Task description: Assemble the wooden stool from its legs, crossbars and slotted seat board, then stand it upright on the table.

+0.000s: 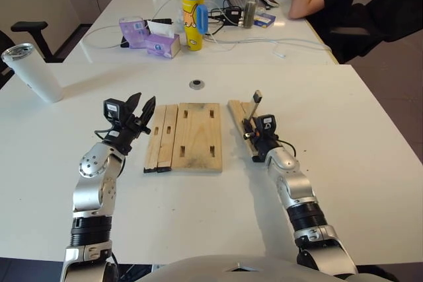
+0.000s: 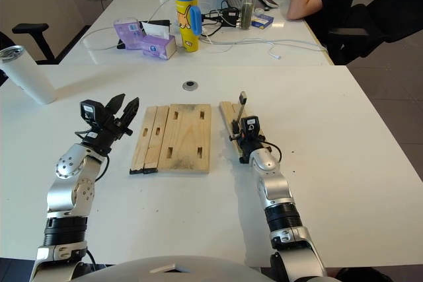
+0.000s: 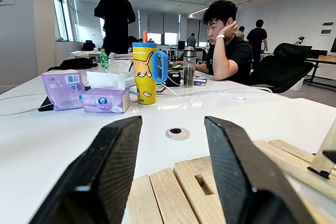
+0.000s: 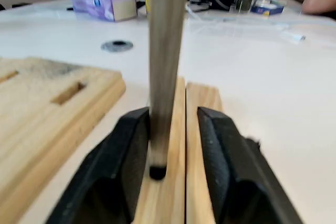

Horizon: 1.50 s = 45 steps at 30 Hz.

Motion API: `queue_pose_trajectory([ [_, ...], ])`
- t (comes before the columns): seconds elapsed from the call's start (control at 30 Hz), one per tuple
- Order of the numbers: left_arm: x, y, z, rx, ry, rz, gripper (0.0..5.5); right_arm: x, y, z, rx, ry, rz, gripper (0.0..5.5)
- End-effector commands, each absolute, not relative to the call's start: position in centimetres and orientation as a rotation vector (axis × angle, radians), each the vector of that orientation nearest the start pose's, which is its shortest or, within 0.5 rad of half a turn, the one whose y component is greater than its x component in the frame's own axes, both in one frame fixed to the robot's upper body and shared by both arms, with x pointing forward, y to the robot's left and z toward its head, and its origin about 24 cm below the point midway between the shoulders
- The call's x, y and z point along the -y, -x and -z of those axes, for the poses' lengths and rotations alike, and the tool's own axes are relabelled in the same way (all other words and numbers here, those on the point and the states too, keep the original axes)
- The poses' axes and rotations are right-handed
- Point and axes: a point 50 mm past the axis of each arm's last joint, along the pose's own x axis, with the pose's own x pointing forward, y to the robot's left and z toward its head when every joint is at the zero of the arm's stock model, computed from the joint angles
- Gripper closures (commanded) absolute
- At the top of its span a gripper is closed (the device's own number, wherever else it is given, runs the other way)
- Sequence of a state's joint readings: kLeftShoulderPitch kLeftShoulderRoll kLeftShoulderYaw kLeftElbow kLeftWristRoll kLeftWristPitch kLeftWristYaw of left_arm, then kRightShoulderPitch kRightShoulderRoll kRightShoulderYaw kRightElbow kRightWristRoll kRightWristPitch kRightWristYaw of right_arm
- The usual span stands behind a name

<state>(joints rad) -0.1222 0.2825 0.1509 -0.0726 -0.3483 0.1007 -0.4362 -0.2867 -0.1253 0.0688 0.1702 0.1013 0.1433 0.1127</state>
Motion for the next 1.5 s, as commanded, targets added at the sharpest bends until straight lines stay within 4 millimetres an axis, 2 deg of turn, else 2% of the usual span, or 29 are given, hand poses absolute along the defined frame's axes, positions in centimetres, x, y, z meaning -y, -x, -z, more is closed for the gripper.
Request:
queue_pose_trajectory([
  [0.03,-20.3,-27.2,-10.1,0.151,0.030,0.353,3.30,12.8,-32.3,-12.8,0.174,0.052,-0.200,3.85],
  [0.23,-20.2,-27.3,-10.2,0.157,0.027,0.355,3.30,12.6,-34.5,-21.9,0.436,0.052,-0.148,3.85],
  [0.3,-20.1,-27.3,-10.2,0.159,0.027,0.354,3.30,12.1,-35.6,-23.6,0.456,0.044,-0.172,3.85],
  [0.33,-20.0,-27.3,-10.2,0.160,0.027,0.355,3.30,11.8,-36.3,-23.2,0.409,0.052,-0.193,3.85],
  [0.4,-19.8,-27.4,-10.2,0.162,0.026,0.361,3.30,11.1,-37.4,-19.4,0.206,0.109,-0.251,3.85],
  [0.47,-19.8,-27.3,-10.2,0.164,0.026,0.360,3.30,11.0,-37.4,-13.0,-0.087,0.201,-0.285,3.85],
  [0.5,-19.7,-27.3,-10.1,0.164,0.028,0.360,3.30,11.3,-37.0,-10.7,-0.195,0.203,-0.281,3.85],
  [0.53,-19.6,-27.3,-10.1,0.163,0.029,0.362,3.30,11.4,-36.7,-9.3,-0.254,0.190,-0.273,3.85],
  [0.6,-19.5,-27.2,-10.0,0.162,0.030,0.365,3.30,11.5,-36.5,-8.8,-0.276,0.137,-0.264,3.85],
  [0.67,-19.5,-27.1,-9.9,0.159,0.031,0.366,3.30,11.3,-36.9,-10.1,-0.202,0.109,-0.259,3.85],
  [0.77,-19.3,-27.2,-9.9,0.161,0.034,0.372,3.30,11.2,-37.3,-15.3,0.114,0.008,-0.227,3.85],
  [0.83,-19.1,-27.2,-9.9,0.161,0.034,0.379,3.30,11.3,-36.9,-18.0,0.287,-0.022,-0.199,3.85],
  [0.9,-19.0,-27.1,-9.9,0.160,0.032,0.380,3.30,11.9,-36.4,-20.4,0.422,-0.001,-0.135,3.85],
  [0.97,-19.0,-27.1,-9.8,0.159,0.032,0.381,3.30,13.2,-35.7,-22.7,0.543,0.040,-0.020,3.85],
  [1.07,-18.9,-27.1,-9.8,0.159,0.033,0.383,3.30,14.7,-35.2,-23.8,0.591,0.086,0.083,3.85],
  [1.17,-19.0,-26.8,-9.7,0.158,0.035,0.373,3.30,17.7,-35.3,-18.7,0.301,0.108,0.156,3.85],
  [1.23,-19.0,-26.7,-9.6,0.157,0.037,0.370,3.30,19.0,-34.1,-15.8,0.139,0.084,0.153,3.85],
  [1.3,-19.1,-26.5,-9.6,0.156,0.038,0.364,3.30,18.9,-33.0,-13.8,0.014,0.064,0.078,3.55],
  [1.4,-19.0,-26.2,-9.5,0.151,0.035,0.367,3.30,17.1,-30.7,-10.8,-0.257,0.001,-0.156,3.04],
  [1.5,-18.9,-26.2,-9.6,0.150,0.027,0.381,3.30,15.7,-28.6,-9.9,-0.422,-0.023,-0.298,2.53],
])
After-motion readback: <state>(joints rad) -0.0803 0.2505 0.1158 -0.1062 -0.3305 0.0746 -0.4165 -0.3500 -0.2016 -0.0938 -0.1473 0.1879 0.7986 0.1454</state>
